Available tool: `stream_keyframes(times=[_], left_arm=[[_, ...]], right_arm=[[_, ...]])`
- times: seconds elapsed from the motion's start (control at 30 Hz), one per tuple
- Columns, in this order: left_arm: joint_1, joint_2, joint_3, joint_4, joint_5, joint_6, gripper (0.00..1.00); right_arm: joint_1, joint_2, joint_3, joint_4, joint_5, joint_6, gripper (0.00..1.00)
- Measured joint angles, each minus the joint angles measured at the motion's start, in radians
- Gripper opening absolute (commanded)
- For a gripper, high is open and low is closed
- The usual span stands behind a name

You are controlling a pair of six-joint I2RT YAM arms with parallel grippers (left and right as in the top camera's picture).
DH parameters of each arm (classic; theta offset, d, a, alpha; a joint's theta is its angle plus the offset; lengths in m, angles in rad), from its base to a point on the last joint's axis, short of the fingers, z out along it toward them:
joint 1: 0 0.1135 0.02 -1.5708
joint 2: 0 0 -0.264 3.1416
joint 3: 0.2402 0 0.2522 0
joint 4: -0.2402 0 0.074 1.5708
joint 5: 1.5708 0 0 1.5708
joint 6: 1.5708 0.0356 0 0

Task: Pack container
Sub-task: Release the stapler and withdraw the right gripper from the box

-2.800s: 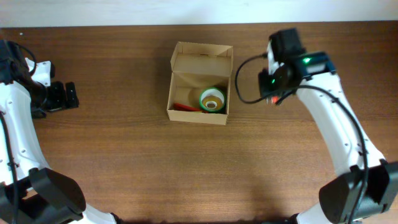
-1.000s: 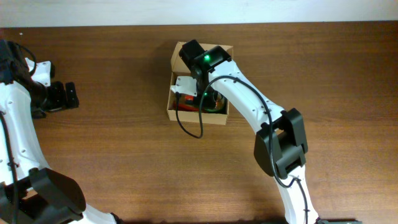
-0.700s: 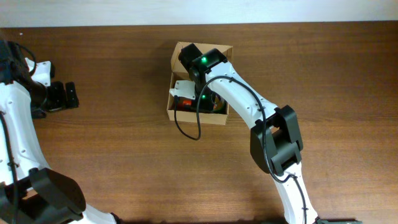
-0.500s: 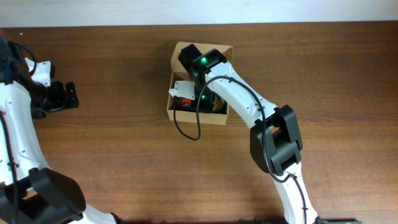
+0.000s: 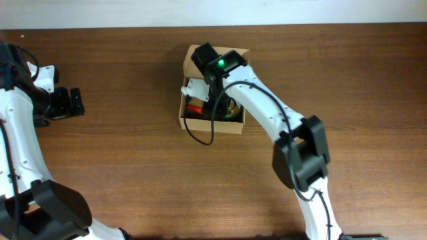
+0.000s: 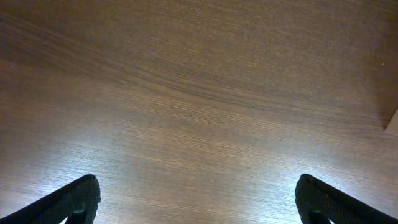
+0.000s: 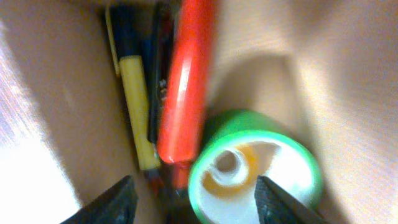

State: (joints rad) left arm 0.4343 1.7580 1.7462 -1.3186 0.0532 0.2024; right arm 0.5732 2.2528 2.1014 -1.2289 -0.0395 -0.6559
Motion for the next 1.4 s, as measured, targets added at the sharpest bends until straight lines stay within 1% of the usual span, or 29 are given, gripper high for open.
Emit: stream_keyframes(times=[0.17,0.23,0.3,0.4,0.5,0.57,0.63,0.77,0.83,1.03,1.13,1.17,1.23,1.27,1.3,1.33,1.37,1.4], left_arm=[[0.0,0.0,0.0,-0.009,-0.013,0.004,1.0],[0.0,0.0,0.0,-0.055,-0.048,0.008,1.0],[0.0,0.0,0.0,-0.078,-0.077,0.012,0.99],[0.0,0.0,0.0,-0.082,-0.099,0.016,1.0],[0.0,0.0,0.0,-0.076,-0.11,0.016,1.0],[0.0,0.0,-0.001,-0.008,-0.109,0.015,1.0],[0.0,0.0,-0.001,0.056,-0.075,0.009,1.0],[0.0,0.0,-0.001,0.076,-0.004,-0.011,0.99],[0.0,0.0,-0.001,0.105,0.044,-0.025,1.0],[0.0,0.0,-0.001,0.181,0.202,-0.039,1.0],[0.0,0.0,-0.001,0.213,0.29,-0.042,1.0],[0.0,0.0,-0.001,0.223,0.319,-0.043,0.98],[0.0,0.0,-0.001,0.235,0.349,-0.05,0.53],[0.0,0.0,-0.001,0.242,0.361,-0.048,0.37],[0.0,0.0,-0.001,0.251,0.369,-0.05,0.33],[0.0,0.0,-0.002,0.262,0.377,-0.055,0.3],[-0.001,0.0,-0.002,0.281,0.381,-0.068,0.25],[-0.001,0.0,-0.002,0.306,0.386,-0.086,0.23]], right_arm=[[0.0,-0.187,0.001,0.032,0.039,0.065,0.63],[-0.004,-0.264,0.002,0.055,0.06,0.102,0.59],[-0.013,-0.327,0.003,0.074,0.078,0.148,0.58],[-0.057,-0.396,0.003,0.082,0.101,0.253,0.58],[-0.135,-0.431,0.003,0.08,0.112,0.378,0.58],[-0.209,-0.443,0.003,0.065,0.114,0.47,0.57],[-0.283,-0.446,0.003,0.04,0.101,0.533,0.56],[-0.401,-0.446,0.002,-0.002,0.048,0.621,0.5],[-0.445,-0.446,0.002,-0.001,0.026,0.655,0.5],[-0.558,-0.44,0.002,0.0,-0.066,0.716,0.49],[-0.609,-0.402,0.003,-0.002,-0.129,0.74,0.45],[-0.615,-0.391,0.003,-0.003,-0.136,0.74,0.45],[-0.624,-0.353,0.003,-0.008,-0.153,0.748,0.45],[-0.625,-0.333,0.003,-0.009,-0.163,0.751,0.44],[-0.625,-0.314,0.003,-0.008,-0.173,0.753,0.44],[-0.625,-0.298,0.003,-0.008,-0.182,0.754,0.4],[-0.625,-0.278,0.002,-0.008,-0.192,0.753,0.29],[-0.625,-0.266,0.002,-0.008,-0.199,0.749,0.18]])
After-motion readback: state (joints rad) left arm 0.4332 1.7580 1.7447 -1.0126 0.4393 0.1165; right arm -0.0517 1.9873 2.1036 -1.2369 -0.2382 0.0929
